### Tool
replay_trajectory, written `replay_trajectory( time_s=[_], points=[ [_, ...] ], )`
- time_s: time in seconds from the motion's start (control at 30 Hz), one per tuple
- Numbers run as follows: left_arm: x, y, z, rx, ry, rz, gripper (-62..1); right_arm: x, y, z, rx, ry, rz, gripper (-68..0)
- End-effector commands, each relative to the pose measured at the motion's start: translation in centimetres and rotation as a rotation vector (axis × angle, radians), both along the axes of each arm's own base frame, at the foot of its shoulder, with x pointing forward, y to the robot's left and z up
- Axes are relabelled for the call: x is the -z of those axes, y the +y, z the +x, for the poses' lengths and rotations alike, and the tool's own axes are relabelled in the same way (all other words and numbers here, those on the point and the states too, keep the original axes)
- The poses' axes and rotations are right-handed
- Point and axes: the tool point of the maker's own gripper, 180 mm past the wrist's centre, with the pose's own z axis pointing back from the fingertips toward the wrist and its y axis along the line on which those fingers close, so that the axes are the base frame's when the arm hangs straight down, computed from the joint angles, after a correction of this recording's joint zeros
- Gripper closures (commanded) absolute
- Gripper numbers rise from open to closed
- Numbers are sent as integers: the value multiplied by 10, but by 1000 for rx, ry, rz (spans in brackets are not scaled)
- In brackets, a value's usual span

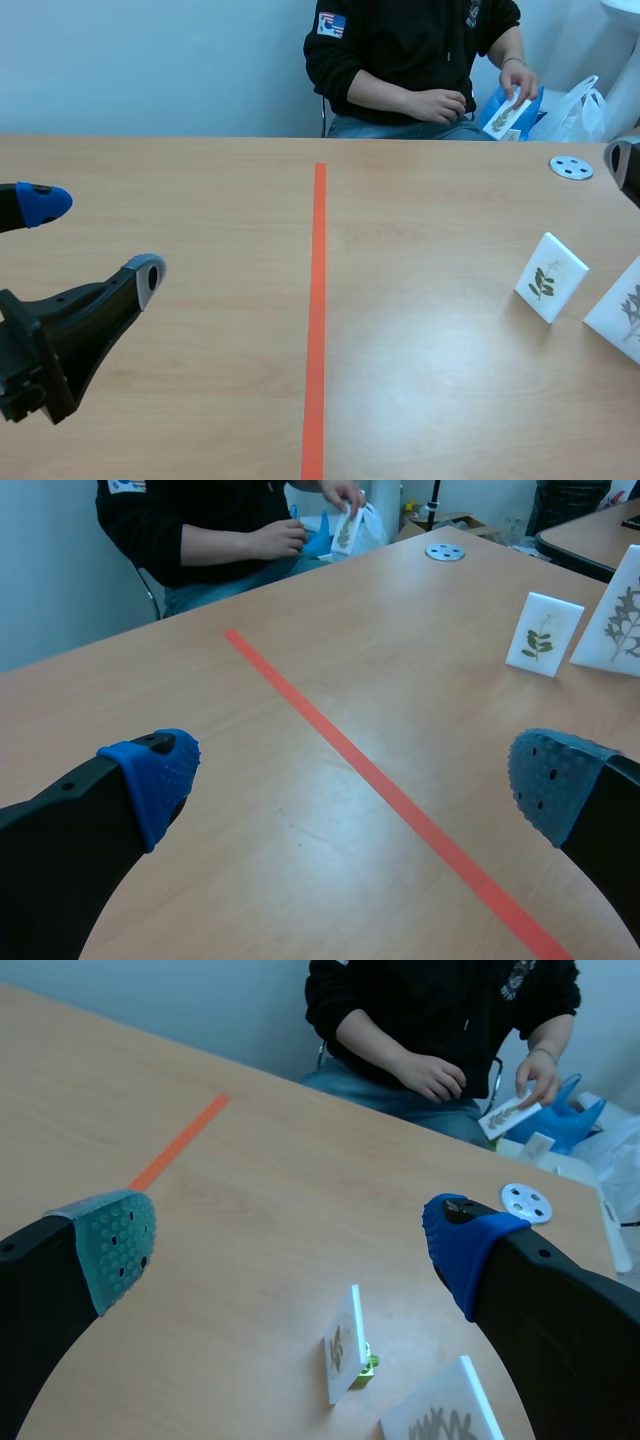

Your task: Sort the leaf by its shape. The table is split by an orange tape line. A compound leaf with several leaflets goes to the left side, a simple leaf with one blade goes to the right side. Return to the home posture when a red brick is placed on the table.

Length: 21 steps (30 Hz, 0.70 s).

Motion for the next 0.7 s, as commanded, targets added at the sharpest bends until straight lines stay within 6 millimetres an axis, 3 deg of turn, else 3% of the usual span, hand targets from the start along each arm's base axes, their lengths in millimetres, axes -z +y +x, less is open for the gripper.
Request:
replay_trajectory(
  time_s=[0.0, 0.33, 0.67],
  points=[
    [-6, -2, -1, 4, -14, -19, -623, -12, 1, 3, -12, -32, -13, -547],
    [-7, 12, 8, -87, -32, -1, -623, -9, 2, 3, -33, -5, -45, -547],
    [-15, 38, 22, -248, -98, 28, -623, -10, 2, 3, -33, -9, -44, -547]
  ],
)
